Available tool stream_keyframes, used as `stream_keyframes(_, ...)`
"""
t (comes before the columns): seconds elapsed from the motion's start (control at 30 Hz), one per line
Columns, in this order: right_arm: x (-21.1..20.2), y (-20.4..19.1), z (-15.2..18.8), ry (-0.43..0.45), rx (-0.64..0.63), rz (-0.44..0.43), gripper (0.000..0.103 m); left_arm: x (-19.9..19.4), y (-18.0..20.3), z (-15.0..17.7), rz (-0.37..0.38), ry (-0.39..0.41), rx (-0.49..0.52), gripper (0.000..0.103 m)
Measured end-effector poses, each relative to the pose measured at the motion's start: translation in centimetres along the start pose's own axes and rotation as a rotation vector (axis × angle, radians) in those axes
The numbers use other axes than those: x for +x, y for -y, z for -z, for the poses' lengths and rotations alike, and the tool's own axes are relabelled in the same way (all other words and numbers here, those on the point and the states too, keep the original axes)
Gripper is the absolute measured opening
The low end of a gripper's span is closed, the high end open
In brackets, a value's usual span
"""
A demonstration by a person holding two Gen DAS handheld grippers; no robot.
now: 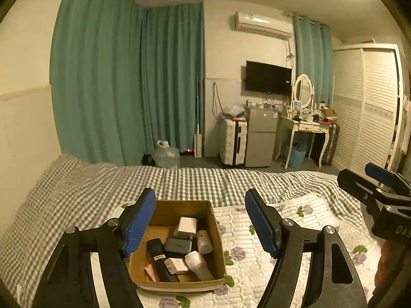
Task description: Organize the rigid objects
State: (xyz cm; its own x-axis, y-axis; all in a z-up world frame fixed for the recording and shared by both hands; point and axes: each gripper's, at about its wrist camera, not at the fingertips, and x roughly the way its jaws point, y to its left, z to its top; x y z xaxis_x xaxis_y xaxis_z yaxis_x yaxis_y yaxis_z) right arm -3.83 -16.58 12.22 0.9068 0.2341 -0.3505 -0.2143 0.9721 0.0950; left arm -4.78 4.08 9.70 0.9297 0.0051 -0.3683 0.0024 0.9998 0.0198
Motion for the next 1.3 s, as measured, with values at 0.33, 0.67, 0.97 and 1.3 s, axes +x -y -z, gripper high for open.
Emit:
stream_keyframes(0.33,-1.1,-0.9,5.5,0.081,-0.018,0.105,0.103,-1.0,1.2,6.4,-0.055,0.049,0.035,0.078)
stream_keyframes(0.67,1.3,-0.3,10.9,-0.026,0.016,0.127,0.103,0.7,1.2,10.7,-0.075,-0.022,0.060,0.078)
stream_keyframes(0.97,1.9,-0.5,11.5,-0.054,0.009,0.121,0.103,0.7,0.2,10.9,-0.063,-0.034,0.032,0.078)
stream_keyframes(1.3,2.0,-0.9,11.7,-0.062,0.003,0.119,0.103,0.8,0.2,11.1,-0.066,-0.043,0.033,0.078)
